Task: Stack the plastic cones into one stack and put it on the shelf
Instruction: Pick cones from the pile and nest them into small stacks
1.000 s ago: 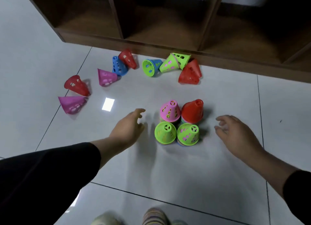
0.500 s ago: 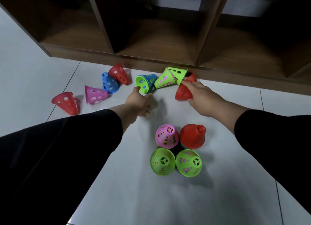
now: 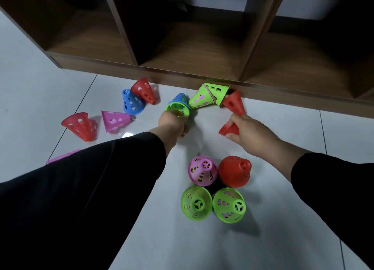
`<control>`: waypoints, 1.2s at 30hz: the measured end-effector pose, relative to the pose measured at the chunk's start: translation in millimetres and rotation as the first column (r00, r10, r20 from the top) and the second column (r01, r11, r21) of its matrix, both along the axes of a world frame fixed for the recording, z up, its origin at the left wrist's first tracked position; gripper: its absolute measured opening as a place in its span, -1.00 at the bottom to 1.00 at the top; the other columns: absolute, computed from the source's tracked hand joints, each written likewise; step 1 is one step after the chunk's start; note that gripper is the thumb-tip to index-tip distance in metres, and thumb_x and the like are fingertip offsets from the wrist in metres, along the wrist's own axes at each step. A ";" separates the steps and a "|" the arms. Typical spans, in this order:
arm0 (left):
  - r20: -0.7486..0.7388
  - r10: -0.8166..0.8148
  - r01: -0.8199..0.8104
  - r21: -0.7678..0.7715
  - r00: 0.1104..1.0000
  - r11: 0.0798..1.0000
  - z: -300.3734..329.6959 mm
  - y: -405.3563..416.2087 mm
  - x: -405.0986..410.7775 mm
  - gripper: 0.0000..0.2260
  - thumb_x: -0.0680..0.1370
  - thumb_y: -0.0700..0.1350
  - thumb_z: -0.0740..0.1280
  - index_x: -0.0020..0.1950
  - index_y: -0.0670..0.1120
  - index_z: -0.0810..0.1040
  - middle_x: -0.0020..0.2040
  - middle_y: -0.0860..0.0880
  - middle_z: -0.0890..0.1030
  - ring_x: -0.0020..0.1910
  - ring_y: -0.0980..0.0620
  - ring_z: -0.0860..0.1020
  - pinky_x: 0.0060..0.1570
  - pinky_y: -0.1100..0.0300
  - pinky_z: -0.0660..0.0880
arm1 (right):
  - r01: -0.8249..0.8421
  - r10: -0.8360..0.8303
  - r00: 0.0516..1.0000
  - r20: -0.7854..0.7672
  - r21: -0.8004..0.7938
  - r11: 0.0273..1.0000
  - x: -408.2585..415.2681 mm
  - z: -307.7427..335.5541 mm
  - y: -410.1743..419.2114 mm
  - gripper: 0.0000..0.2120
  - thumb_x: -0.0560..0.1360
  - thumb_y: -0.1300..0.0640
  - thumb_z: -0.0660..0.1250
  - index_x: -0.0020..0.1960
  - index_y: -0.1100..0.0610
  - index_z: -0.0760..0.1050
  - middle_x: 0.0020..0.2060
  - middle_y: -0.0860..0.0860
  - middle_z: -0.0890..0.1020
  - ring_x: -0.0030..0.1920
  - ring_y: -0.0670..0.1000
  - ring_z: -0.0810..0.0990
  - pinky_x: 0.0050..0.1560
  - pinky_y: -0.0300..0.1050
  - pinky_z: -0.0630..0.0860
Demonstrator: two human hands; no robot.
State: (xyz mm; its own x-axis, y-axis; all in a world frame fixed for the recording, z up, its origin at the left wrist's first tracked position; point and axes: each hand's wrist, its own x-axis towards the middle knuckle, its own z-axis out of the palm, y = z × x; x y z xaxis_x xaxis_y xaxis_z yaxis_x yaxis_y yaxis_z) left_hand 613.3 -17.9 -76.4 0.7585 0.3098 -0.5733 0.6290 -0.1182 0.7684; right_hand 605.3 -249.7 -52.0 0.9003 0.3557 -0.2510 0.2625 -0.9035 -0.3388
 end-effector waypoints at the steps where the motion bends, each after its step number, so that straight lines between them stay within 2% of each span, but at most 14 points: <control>1: -0.006 -0.010 0.010 0.030 1.000 1.000 -2.3 1.2 -1.1 -0.84 0.56 -0.07 0.42 0.04 -0.12 0.52 -0.35 -0.17 0.54 -0.40 -0.11 0.49 -0.35 0.09 0.48 | 0.010 -0.010 1.000 -0.006 0.007 1.000 -3.8 0.3 -1.4 -0.74 0.54 -0.02 0.38 0.09 0.03 0.35 -0.01 0.05 0.51 -0.09 0.09 0.52 -0.10 -0.02 0.50; 4: 0.025 -0.044 0.041 0.095 0.999 0.995 0.4 -3.7 -6.5 -0.65 0.43 0.14 0.51 -0.03 -0.09 0.56 -0.39 -0.11 0.55 -0.43 -0.09 0.51 -0.31 0.03 0.58 | 0.031 -0.031 0.999 -0.024 0.006 1.000 -14.0 -0.1 -5.7 -0.74 0.55 -0.03 0.37 0.10 0.01 0.33 0.01 0.04 0.50 -0.07 0.08 0.52 -0.08 -0.03 0.51; 7: 0.007 0.059 -0.060 0.072 0.998 0.996 11.1 -11.9 -5.1 -0.39 0.30 0.48 0.35 -0.12 -0.08 0.54 -0.24 -0.15 0.66 -0.28 -0.15 0.66 -0.14 -0.06 0.67 | 0.049 -0.049 0.998 -0.041 0.005 0.999 -21.1 0.3 -9.5 -0.74 0.55 -0.03 0.36 0.12 0.01 0.33 0.02 0.04 0.50 -0.07 0.07 0.52 -0.08 -0.06 0.49; 9: -0.047 0.117 -0.115 0.055 0.992 0.992 20.3 -14.0 -0.4 -0.33 0.28 0.55 0.24 -0.10 -0.07 0.50 -0.09 -0.17 0.66 -0.16 -0.18 0.69 -0.07 -0.08 0.66 | 0.060 -0.060 0.997 -0.054 0.014 0.998 -24.8 1.2 -11.1 -0.74 0.55 -0.03 0.35 0.13 0.02 0.33 0.02 0.04 0.49 -0.07 0.07 0.52 -0.09 -0.06 0.48; 14: -0.099 0.355 -0.364 -0.097 0.929 0.926 33.9 -16.4 13.1 -0.43 0.42 0.33 0.40 0.11 -0.13 0.49 -0.07 -0.10 0.58 -0.14 -0.12 0.61 -0.06 -0.01 0.64 | 0.082 -0.080 0.995 -0.065 0.031 0.996 -32.7 0.8 -13.0 -0.72 0.55 -0.01 0.35 0.17 0.00 0.33 0.08 0.05 0.49 -0.03 0.09 0.53 -0.03 -0.01 0.53; 18: -0.094 0.419 -0.429 -0.190 0.903 0.883 43.4 -18.3 14.8 -0.73 0.55 0.03 0.39 -0.20 -0.11 0.41 -0.22 -0.08 0.47 -0.29 -0.05 0.46 -0.09 0.10 0.48 | 0.110 -0.105 0.991 -0.079 0.059 0.992 -34.3 -2.3 -15.4 -0.70 0.55 0.04 0.37 0.18 0.00 0.31 0.09 0.05 0.48 -0.05 0.07 0.53 -0.08 -0.08 0.48; 20: -0.086 0.381 -0.390 -0.208 0.921 0.897 44.8 -15.3 9.5 -0.78 0.59 -0.05 0.34 -0.19 -0.11 0.42 -0.18 -0.09 0.49 -0.30 -0.02 0.46 -0.05 0.07 0.50 | 0.129 -0.118 0.988 -0.101 0.105 0.986 -37.2 -2.6 -19.0 -0.70 0.53 0.06 0.38 0.18 -0.01 0.32 0.10 0.05 0.47 -0.04 0.06 0.53 -0.03 -0.05 0.51; 22: -0.041 0.318 -0.320 -0.172 0.947 0.932 45.9 -8.8 0.7 -0.90 0.61 -0.05 0.31 0.01 -0.08 0.49 -0.06 -0.07 0.54 -0.21 0.01 0.51 0.02 0.02 0.55 | 0.155 -0.135 0.984 -0.118 0.181 0.971 -40.7 1.7 -22.9 -0.68 0.51 0.05 0.39 0.18 -0.04 0.34 0.10 0.05 0.47 -0.02 0.07 0.55 0.04 0.02 0.55; 24: 0.024 0.206 -0.203 -0.074 0.978 0.976 48.6 5.5 -13.4 -0.85 0.63 -0.01 0.31 0.16 0.00 0.50 0.01 -0.01 0.56 -0.12 0.06 0.52 0.09 -0.02 0.57 | 0.207 -0.186 0.977 -0.105 0.262 0.943 -43.4 11.1 -28.1 -0.65 0.47 0.02 0.41 0.18 -0.11 0.34 0.09 0.02 0.47 -0.01 0.05 0.56 0.07 0.05 0.56; 26: 0.077 0.085 -0.085 -0.011 0.993 0.996 59.3 23.0 -31.6 -0.81 0.62 0.05 0.32 0.18 0.00 0.54 0.09 0.00 0.59 0.07 0.04 0.55 0.14 -0.11 0.58 | 0.266 -0.258 0.963 -0.071 0.357 0.895 -46.8 27.6 -34.4 -0.59 0.45 0.00 0.42 0.21 -0.18 0.35 0.09 -0.01 0.50 0.01 -0.01 0.58 0.08 -0.01 0.55; 28: 0.111 0.047 -0.039 -0.080 0.993 0.996 81.1 37.4 -53.2 -0.81 0.65 0.07 0.26 0.17 0.01 0.56 0.19 -0.03 0.60 0.22 -0.01 0.54 0.10 -0.18 0.59 | 0.298 -0.294 0.953 -0.078 0.435 0.850 -53.7 52.6 -41.3 -0.52 0.46 0.02 0.42 0.31 -0.23 0.34 0.10 -0.03 0.56 0.01 -0.08 0.61 0.09 -0.09 0.55; 30: 0.112 0.069 -0.042 -0.229 0.991 0.972 104.6 48.6 -73.2 -0.77 0.69 0.05 0.18 0.21 0.00 0.55 0.20 -0.06 0.63 0.19 -0.07 0.60 0.03 -0.22 0.61 | 0.274 -0.254 0.961 -0.106 0.463 0.843 -64.1 84.6 -46.5 -0.43 0.50 0.04 0.41 0.42 -0.25 0.28 0.12 -0.07 0.58 0.03 -0.12 0.63 0.07 -0.23 0.53; 33: 0.044 0.065 -0.041 -0.420 0.997 0.907 134.2 51.9 -96.6 -0.71 0.70 0.01 0.13 0.28 -0.10 0.51 0.15 -0.19 0.66 0.09 -0.24 0.66 -0.09 -0.17 0.64 | 0.157 -0.133 0.987 -0.095 0.316 0.936 -82.6 130.4 -49.0 -0.35 0.52 0.03 0.38 0.51 -0.25 0.19 0.11 -0.12 0.54 0.02 -0.13 0.58 -0.05 -0.42 0.42; 36: 0.018 0.096 -0.079 -0.427 0.995 0.901 147.9 38.8 -113.6 -0.74 0.64 -0.04 0.22 0.21 -0.18 0.55 0.09 -0.28 0.64 0.04 -0.29 0.64 -0.05 -0.18 0.64 | 0.029 -0.021 0.997 -0.078 0.094 0.995 -96.1 156.4 -43.6 -0.33 0.49 -0.05 0.37 0.53 -0.19 0.20 0.20 -0.06 0.50 0.11 -0.03 0.51 0.02 -0.25 0.38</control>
